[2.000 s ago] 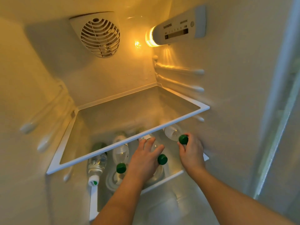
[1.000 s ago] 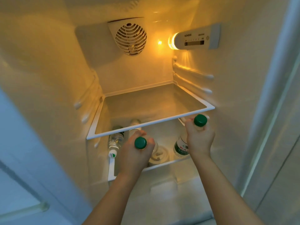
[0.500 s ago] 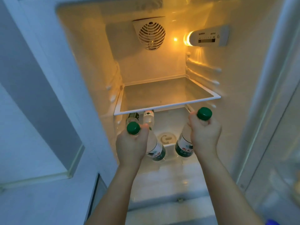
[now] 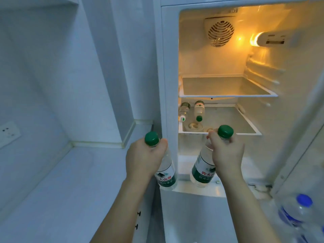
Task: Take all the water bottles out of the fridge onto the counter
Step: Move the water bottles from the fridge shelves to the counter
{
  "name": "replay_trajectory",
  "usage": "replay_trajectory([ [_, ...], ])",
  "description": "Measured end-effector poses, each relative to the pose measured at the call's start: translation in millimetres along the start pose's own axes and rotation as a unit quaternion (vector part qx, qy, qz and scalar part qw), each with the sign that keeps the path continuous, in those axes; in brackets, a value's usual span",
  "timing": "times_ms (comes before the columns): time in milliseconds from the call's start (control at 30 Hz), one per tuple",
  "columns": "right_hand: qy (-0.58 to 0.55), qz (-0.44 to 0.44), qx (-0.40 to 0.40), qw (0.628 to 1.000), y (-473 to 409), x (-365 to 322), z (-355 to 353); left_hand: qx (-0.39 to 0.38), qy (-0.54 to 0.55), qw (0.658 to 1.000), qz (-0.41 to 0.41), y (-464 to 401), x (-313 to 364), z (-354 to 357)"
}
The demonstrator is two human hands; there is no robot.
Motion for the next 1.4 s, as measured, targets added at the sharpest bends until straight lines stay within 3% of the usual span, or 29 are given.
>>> replay_trajectory([
  [367, -0.015, 0.022, -0.146, 0.989, 122, -28, 57, 0.097, -0.092, 0.99, -0.043, 85, -19, -143],
  [567, -0.066, 0.031, -0.271, 0.96, 167, -40, 87, 0.199, -0.119, 0.966, -0.119, 138, -32, -197],
  [767, -0.067, 0.062, -0.348, 0.933, 225, -27, 106, 0.287, -0.137, 0.93, -0.183, 210, -51, -235],
  [1100, -0.096, 0.077, -0.545, 0.83, 392, -75, 127, 0.425, -0.155, 0.861, -0.231, 348, -28, -341],
  [1400, -0.11, 0.014, -0.661, 0.742, 577, -135, 77, 0.517, -0.172, 0.807, -0.23, 519, 20, -445],
])
Point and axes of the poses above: each hand's wrist, its own y-axis away from the middle knuckle, its own z-axis out of the palm, x = y × z, the point moved 6 cm from there along -y, towards the middle knuckle, and after that the axes turned 14 degrees about y, right-handed, at the moved point
